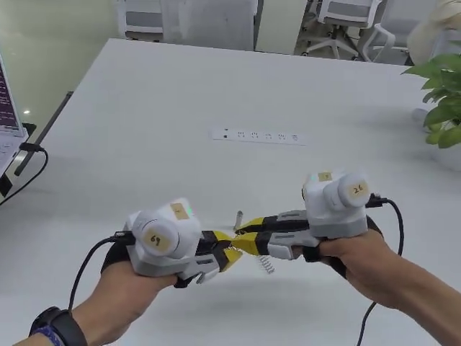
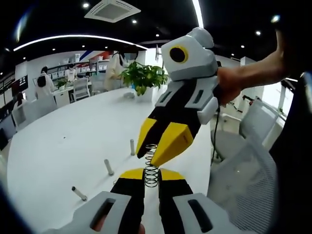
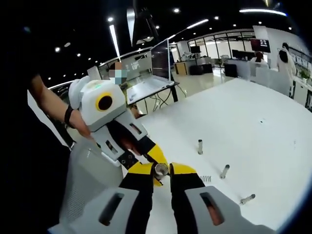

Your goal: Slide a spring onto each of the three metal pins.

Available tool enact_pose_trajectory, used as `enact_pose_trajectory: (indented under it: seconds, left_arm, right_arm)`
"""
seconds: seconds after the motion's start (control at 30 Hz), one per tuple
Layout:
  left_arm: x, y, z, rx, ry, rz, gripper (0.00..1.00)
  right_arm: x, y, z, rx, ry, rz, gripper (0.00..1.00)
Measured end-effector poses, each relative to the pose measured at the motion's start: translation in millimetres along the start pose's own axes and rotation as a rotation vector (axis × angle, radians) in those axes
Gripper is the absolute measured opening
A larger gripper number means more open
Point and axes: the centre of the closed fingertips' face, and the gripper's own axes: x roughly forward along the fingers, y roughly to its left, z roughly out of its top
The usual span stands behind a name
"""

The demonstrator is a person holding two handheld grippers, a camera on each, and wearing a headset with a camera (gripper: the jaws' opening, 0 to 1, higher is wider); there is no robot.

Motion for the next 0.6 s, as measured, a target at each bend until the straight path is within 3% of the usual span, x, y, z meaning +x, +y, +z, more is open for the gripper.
enact_pose_trajectory:
  seconds: [0.17,0.37,0.47,0.6]
  left_arm:
    - [1.7,-4.9,4.0,0.014,-0.009,-0.023,0.02]
    - [2.2,-9.7,9.9,0.028,-0.021,-0.043,0.02]
    - [2.2,-11.7,12.5,0.035,-0.026,-0.054,0.02]
    - [3.2,-15.9,15.1,0.041,-0.033,-0.074,0.02]
  right_arm:
    - [-5.8,2.2,-4.0,-0.095,0.096,0.039,0.11]
    - [-11.0,5.7,-4.9,-0.181,0.171,0.073,0.12]
    - [-14.1,6.5,-9.2,-0.25,0.24,0.094,0.12]
    - [-15.4,8.9,-8.7,-0.285,0.272,0.11,0.13]
